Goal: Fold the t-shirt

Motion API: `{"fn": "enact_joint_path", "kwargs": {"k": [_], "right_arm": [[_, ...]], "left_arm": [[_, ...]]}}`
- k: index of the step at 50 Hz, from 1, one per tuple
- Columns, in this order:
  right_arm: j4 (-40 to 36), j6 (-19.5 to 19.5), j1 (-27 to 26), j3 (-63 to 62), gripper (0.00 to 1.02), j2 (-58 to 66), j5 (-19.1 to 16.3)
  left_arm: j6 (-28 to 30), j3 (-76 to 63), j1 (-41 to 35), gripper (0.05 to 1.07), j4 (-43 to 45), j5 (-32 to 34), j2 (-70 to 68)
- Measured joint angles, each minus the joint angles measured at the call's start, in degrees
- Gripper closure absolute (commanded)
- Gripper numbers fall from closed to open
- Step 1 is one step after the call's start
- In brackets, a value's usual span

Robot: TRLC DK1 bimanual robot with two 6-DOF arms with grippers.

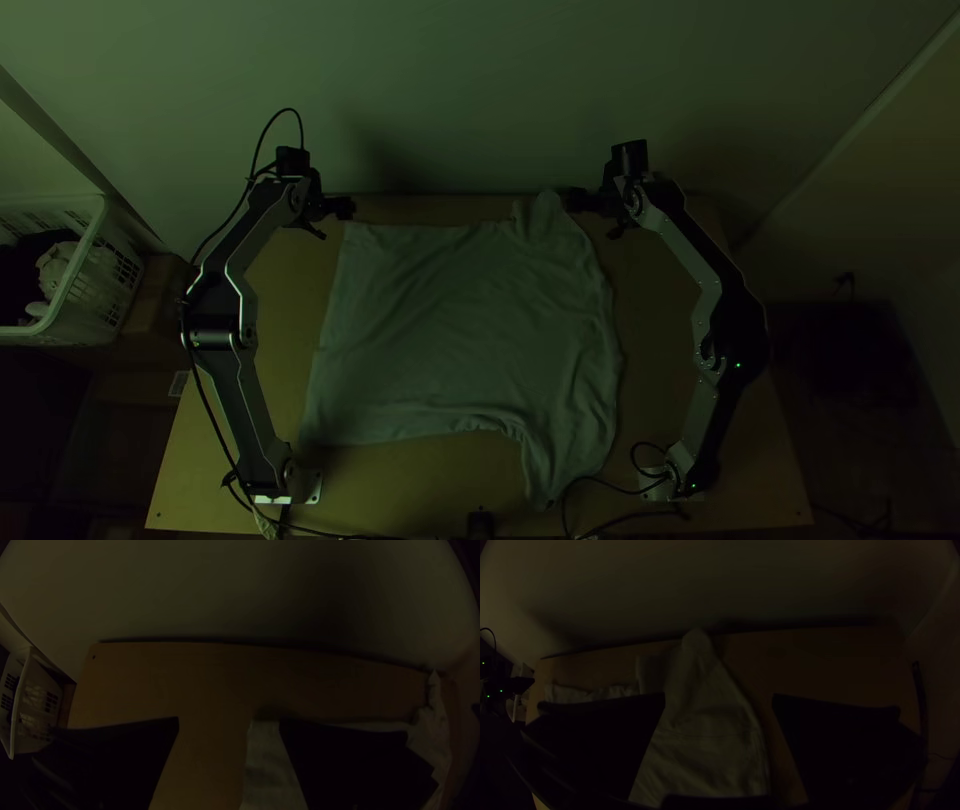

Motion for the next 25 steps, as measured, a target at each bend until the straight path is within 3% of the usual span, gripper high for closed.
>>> {"fn": "enact_joint_path", "kwargs": {"k": [25], "right_arm": [[-1.09,0.37,-0.24,1.09,0.05,1.66,0.0]], "left_arm": [[0.04,1.38,-2.38,0.11,-0.52,-1.7,6.58]]}}
